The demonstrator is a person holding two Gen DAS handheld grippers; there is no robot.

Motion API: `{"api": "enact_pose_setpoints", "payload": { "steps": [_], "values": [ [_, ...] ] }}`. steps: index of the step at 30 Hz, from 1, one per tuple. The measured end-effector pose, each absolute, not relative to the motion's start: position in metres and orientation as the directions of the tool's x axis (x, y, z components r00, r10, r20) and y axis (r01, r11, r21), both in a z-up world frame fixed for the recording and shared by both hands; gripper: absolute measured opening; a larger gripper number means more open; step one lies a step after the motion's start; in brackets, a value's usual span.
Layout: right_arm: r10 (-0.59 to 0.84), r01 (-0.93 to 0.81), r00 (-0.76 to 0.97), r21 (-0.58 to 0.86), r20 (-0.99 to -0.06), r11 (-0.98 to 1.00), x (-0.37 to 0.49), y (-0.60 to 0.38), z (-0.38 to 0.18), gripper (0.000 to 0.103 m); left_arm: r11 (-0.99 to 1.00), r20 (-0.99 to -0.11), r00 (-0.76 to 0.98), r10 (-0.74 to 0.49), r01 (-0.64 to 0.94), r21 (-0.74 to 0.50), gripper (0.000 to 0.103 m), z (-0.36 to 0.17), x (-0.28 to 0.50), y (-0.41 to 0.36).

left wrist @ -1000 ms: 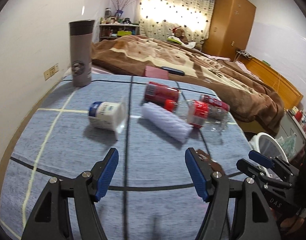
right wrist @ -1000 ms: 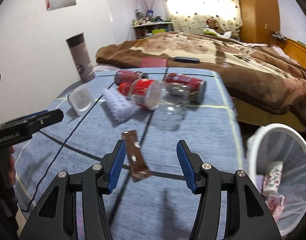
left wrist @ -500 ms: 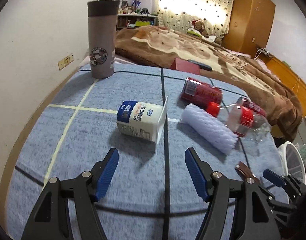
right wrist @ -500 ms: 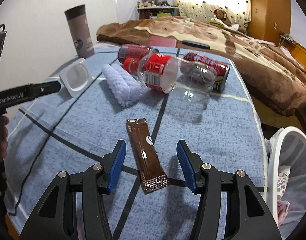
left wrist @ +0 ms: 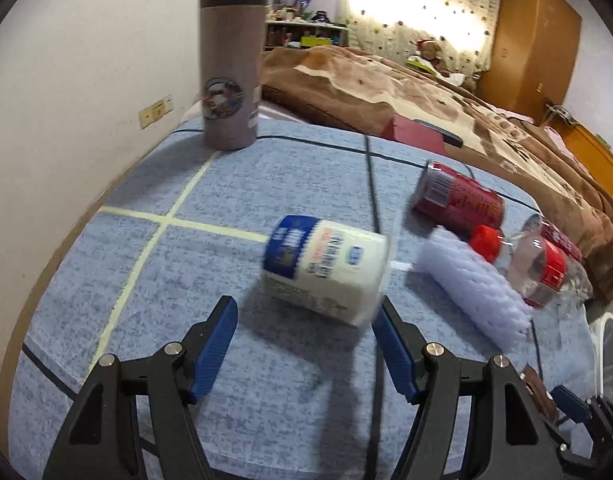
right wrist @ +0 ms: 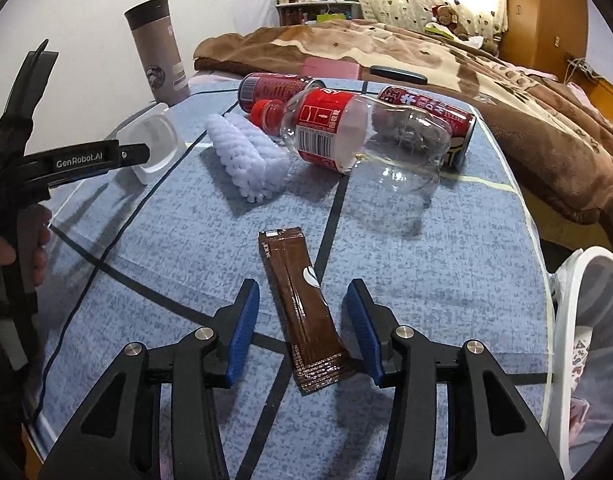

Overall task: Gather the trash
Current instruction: 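Grasp the brown snack stick with the right gripper while the left gripper grasps the white yogurt cup, then lift the snack stick and yogurt cup and carry them toward the wastebasket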

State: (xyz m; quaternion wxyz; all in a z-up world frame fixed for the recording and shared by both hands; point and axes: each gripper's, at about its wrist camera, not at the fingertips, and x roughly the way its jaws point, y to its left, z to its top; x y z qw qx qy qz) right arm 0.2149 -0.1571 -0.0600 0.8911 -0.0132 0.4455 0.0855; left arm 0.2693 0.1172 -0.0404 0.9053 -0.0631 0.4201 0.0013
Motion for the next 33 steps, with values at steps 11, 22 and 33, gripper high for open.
{"api": "enact_pose_setpoints", "payload": {
  "steps": [11, 22, 33],
  "values": [
    [0.118, -0.143, 0.591, 0.040, -0.798, 0.989, 0.219, -0.160, -0.060, 0.031, 0.972, -0.740, 0.672, -0.022, -0.160, -0.174, 0.071, -0.039, 0.266, 0.158],
    [0.121, -0.133, 0.592, 0.051, -0.797, 0.990, 0.223, -0.162, -0.060, 0.022, 0.973, -0.746, 0.657, -0.110, -0.082, -0.216, 0.048, -0.046, 0.284, 0.150],
    [0.145, -0.132, 0.597, 0.082, -0.789, 0.988, 0.225, -0.164, -0.060, 0.019, 0.972, -0.724, 0.668, -0.171, -0.007, -0.236, 0.015, -0.042, 0.280, 0.141]
  ]
}}
